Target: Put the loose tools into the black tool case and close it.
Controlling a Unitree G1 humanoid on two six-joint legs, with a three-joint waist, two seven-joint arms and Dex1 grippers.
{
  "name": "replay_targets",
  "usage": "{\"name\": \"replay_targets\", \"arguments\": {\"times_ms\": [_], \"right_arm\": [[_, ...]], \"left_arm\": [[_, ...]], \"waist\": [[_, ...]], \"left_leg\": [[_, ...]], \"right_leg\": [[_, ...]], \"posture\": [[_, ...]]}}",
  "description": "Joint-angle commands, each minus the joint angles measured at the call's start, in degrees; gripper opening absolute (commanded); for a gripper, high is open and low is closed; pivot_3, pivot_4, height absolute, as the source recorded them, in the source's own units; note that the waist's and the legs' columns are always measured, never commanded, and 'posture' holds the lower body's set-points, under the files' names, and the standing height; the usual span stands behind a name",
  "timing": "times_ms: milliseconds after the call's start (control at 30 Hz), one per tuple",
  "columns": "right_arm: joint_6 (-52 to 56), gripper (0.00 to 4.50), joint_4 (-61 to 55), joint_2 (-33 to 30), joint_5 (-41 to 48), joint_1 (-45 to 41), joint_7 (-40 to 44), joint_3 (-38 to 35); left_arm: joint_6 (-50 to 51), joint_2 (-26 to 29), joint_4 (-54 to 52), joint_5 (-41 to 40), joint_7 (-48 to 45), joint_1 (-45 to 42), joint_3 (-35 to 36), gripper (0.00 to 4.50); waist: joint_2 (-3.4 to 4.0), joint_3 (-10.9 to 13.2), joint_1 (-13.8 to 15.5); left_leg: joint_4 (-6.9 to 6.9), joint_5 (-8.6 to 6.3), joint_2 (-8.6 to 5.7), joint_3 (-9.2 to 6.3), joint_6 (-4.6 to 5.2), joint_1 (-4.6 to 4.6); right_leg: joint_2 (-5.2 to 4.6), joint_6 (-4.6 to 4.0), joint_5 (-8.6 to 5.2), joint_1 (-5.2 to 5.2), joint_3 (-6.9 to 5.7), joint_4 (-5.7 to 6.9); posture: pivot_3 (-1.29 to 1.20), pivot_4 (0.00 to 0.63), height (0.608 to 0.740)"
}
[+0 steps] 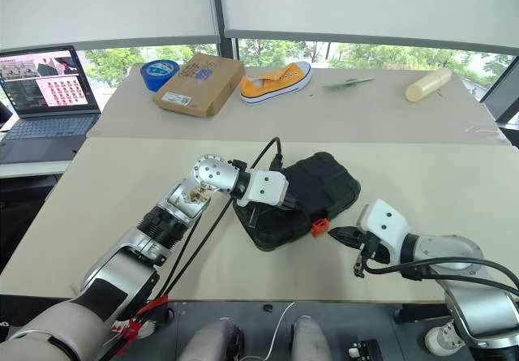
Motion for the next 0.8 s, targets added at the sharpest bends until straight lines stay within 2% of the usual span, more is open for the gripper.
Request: {"name": "replay_targets", "arguments": {"times_ms": [33,433,600,800], "right_arm": [[-0.4,0.00,1.0,0.6,-2.2,-1.6,-1.4,2.7],[-2.8,0.00,7.8,7.3,-8.1,-7.2,-6.5,9.4],[-2.8,0.00,6.5,9.9,-6.4,-8.4,-7.7,6.6],[-3.1,0.00,2.7,8.3,-5.5,-7.1,-7.4,2.9]], "left_arm": [[0.4,0.3,3.8,3.2,0.8,1.1,-1.7,0.04],[0.1,-0.8,5.4,3.1,1.1,-0.8,-1.2,0.04],[0.0,-1.1,5.3,3.1,1.1,-0.6,-1.3,0.04],[-2.2,-1.1,7.2,4.8,1.2,-0.1,-2.4,0.04]], "waist": [[-0.01,0.0,0.1],[0.02,-0.1,0.4],[0.02,-0.1,0.0],[0.04,-0.2,-0.1]], "left_leg": [[0.00,0.00,0.00,0.00,0.00,0.01],[0.08,0.00,-0.03,0.00,0.00,-0.02],[0.08,0.00,-0.03,0.00,0.00,-0.03],[0.07,0.01,-0.03,0.00,-0.01,-0.14]], "right_leg": [[0.00,0.00,0.00,0.01,0.00,0.00],[0.00,-0.01,0.01,0.01,-0.01,0.01],[0.00,-0.01,0.01,-0.01,0.00,0.02],[0.01,-0.02,0.01,-0.13,0.00,0.05]], "posture": [[0.00,0.150,0.735],[0.00,0.150,0.735],[0.00,0.150,0.735],[0.00,0.150,0.735]]}}
